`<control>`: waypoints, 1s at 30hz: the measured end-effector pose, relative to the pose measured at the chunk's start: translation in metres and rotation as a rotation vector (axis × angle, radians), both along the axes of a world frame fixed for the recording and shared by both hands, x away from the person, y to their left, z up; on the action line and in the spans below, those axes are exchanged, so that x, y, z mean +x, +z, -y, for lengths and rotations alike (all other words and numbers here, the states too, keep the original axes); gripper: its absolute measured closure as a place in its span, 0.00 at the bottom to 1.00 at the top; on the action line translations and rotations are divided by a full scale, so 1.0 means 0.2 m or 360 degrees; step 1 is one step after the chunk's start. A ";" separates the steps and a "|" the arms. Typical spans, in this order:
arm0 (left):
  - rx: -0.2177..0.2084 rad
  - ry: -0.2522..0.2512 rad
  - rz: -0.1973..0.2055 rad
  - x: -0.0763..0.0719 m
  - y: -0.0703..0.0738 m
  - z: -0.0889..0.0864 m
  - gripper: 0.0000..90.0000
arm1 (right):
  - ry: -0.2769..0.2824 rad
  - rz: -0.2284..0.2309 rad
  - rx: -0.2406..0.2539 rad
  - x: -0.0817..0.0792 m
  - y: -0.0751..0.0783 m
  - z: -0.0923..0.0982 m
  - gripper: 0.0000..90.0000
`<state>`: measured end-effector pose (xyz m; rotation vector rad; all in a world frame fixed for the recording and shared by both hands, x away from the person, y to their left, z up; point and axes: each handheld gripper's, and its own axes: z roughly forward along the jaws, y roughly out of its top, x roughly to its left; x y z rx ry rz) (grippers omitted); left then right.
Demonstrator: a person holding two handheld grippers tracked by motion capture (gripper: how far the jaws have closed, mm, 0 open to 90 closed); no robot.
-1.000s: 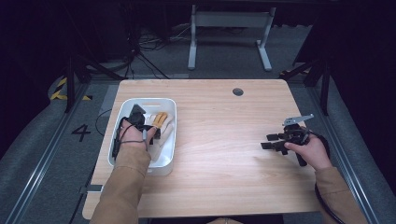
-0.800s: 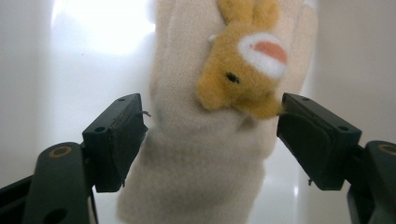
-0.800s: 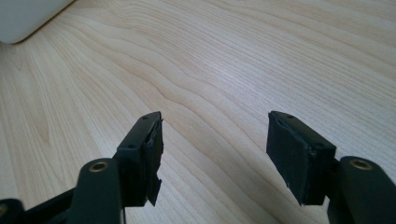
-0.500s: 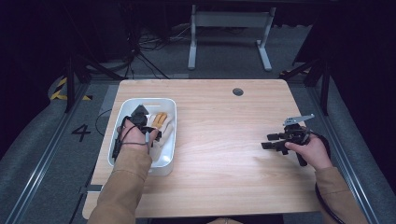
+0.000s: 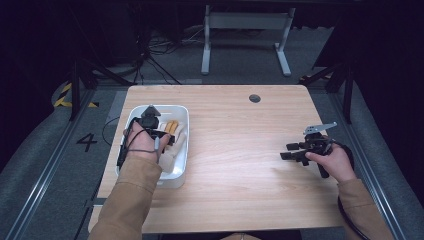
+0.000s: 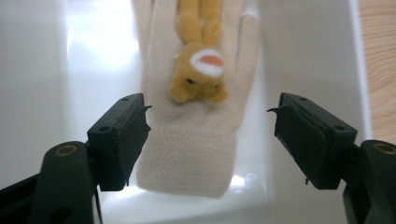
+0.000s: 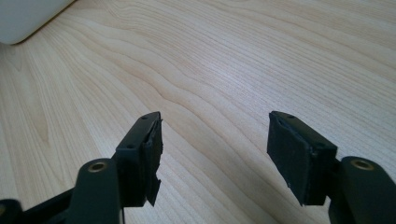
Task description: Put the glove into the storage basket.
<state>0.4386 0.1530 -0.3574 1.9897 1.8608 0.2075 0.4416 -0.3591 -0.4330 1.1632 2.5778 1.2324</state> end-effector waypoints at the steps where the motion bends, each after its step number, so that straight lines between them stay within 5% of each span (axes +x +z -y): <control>1: 0.0000 0.0000 0.0000 0.00 0.00 0.00 0.30 | 0.0000 0.0000 0.0000 0.00 0.00 0.00 0.41; 9: -0.0046 -0.0143 0.0163 -0.06 0.16 0.06 0.34 | 0.0002 0.0005 -0.0004 0.00 0.00 0.00 0.40; 14: -0.0097 -0.0336 0.0261 -0.12 0.24 0.14 0.37 | 0.0005 0.0012 -0.0011 0.00 0.00 0.01 0.40; 22: -0.0147 -0.0582 0.0374 -0.18 0.30 0.27 0.36 | -0.0006 0.0015 -0.0017 -0.02 0.01 0.02 0.40; 26: -0.0232 -0.0767 0.0443 -0.20 0.32 0.35 0.36 | -0.0012 0.0018 -0.0016 -0.03 0.01 0.03 0.40; 30: -0.0268 -0.0857 0.0489 -0.20 0.32 0.39 0.35 | -0.0015 0.0022 -0.0014 -0.04 0.01 0.05 0.40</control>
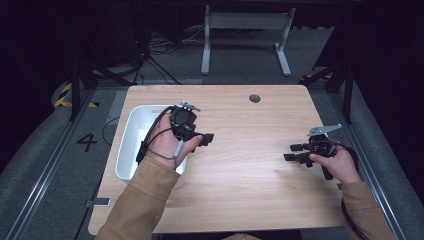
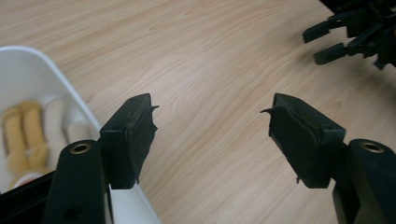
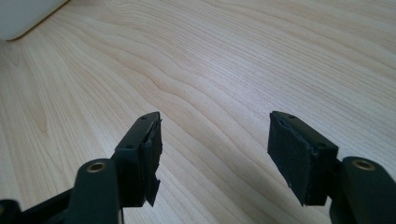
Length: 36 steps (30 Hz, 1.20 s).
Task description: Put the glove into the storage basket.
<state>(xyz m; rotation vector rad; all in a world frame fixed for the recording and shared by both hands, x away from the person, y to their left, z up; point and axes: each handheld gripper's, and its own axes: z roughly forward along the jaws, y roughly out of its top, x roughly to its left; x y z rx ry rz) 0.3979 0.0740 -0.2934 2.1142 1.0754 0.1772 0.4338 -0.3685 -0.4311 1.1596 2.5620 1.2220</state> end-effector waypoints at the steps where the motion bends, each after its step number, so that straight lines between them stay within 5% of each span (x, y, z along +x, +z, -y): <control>1: -0.0009 -0.0031 0.0012 0.00 0.00 0.02 0.35 | -0.0004 0.0001 0.0002 0.00 0.00 0.00 0.40; 14: -0.0089 -0.0221 0.0066 -0.06 -0.10 0.12 0.35 | -0.0015 0.0008 0.0006 -0.02 0.01 0.03 0.40; 24: -0.0130 -0.0393 0.0114 -0.17 -0.29 0.18 0.35 | -0.0010 0.0007 0.0010 -0.02 0.01 0.03 0.40; 36: -0.0195 -0.0566 0.0202 -0.20 -0.49 0.24 0.37 | 0.0003 0.0005 0.0000 -0.02 0.00 0.02 0.40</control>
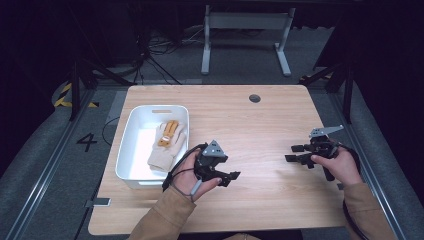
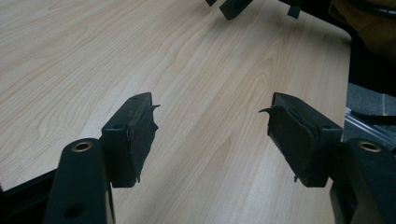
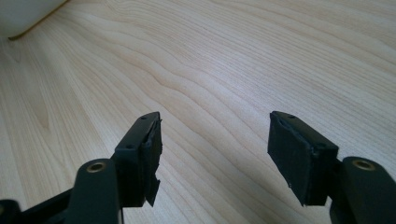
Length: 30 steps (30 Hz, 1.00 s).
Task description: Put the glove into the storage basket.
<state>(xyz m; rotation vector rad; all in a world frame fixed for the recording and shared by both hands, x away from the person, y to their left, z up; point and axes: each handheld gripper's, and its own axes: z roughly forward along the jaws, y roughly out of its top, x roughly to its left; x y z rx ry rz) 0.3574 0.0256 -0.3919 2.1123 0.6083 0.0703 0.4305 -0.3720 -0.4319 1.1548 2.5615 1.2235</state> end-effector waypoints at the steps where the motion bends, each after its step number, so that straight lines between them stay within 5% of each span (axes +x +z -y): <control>1: 0.0007 -0.0006 0.0002 0.00 -0.02 0.00 0.37 | 0.0000 -0.0001 0.0002 0.00 0.00 0.00 0.40; 9: 0.0065 -0.0045 -0.0053 -0.03 -0.16 0.02 0.38 | 0.0008 0.0005 0.0007 0.00 0.00 -0.01 0.40; 11: 0.0089 -0.0077 0.0004 -0.04 -0.19 0.02 0.38 | 0.0005 0.0010 0.0011 0.00 0.00 0.00 0.40; 15: 0.0118 -0.0121 0.0020 -0.05 -0.24 0.03 0.38 | 0.0007 0.0010 0.0009 0.00 0.00 0.00 0.40; 18: 0.0174 -0.0123 0.0034 -0.05 -0.25 0.04 0.38 | 0.0008 0.0007 0.0009 0.00 0.00 -0.01 0.40; 30: 0.0179 -0.0134 0.0019 -0.07 -0.29 0.04 0.38 | 0.0072 -0.0013 -0.0046 0.00 -0.04 -0.07 0.40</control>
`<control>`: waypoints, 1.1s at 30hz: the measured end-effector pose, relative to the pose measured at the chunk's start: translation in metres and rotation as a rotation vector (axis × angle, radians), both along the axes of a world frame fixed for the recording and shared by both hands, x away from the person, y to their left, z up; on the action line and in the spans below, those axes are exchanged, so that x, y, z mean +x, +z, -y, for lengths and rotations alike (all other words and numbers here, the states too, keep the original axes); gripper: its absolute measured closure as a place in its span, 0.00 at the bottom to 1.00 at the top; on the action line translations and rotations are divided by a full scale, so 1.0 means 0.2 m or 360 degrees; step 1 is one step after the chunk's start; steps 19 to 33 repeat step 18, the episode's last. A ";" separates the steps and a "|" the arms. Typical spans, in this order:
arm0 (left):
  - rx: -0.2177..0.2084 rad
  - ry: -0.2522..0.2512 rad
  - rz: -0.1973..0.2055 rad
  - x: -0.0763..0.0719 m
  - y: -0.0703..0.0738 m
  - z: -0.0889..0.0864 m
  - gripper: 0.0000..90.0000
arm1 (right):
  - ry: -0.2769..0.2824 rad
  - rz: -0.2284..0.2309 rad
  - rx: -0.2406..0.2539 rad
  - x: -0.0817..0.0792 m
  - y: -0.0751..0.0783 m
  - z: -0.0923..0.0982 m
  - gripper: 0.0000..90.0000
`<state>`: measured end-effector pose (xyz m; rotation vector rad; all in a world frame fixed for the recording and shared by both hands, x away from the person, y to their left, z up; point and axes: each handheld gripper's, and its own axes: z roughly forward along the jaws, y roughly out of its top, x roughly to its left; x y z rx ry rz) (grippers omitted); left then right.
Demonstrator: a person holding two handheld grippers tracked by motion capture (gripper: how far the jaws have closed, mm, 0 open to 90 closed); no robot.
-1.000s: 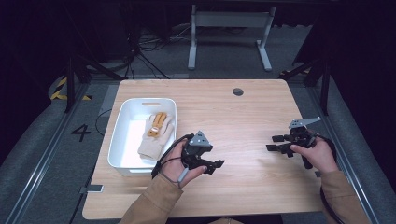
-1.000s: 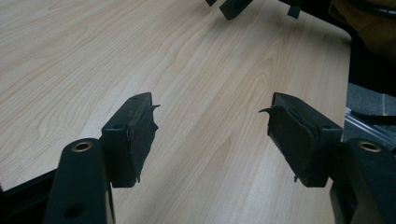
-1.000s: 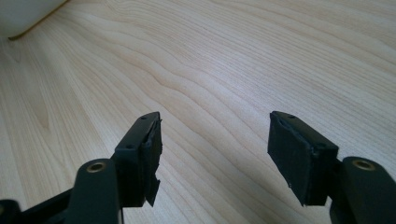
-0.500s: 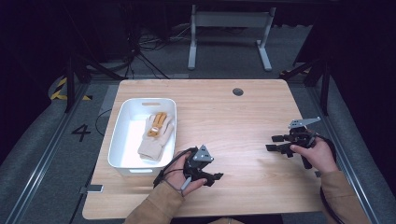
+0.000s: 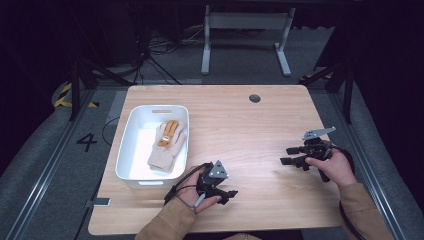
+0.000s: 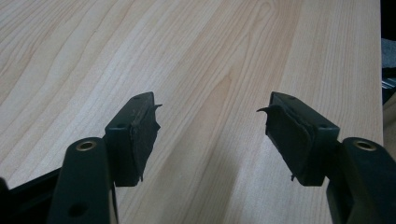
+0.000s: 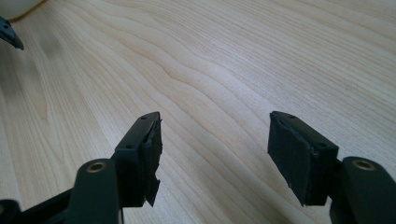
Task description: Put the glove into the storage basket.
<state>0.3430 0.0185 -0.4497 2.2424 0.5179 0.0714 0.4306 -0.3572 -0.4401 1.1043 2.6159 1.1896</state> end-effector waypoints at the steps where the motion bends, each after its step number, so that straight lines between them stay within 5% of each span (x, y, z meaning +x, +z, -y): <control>1: 0.0001 0.0004 0.0002 0.00 0.00 0.00 0.38 | 0.0000 -0.0003 -0.0002 0.00 0.00 0.00 0.40; 33: -0.0008 0.0012 0.0017 0.00 0.02 -0.01 0.38 | 0.0006 0.0002 -0.0019 0.00 -0.01 -0.01 0.40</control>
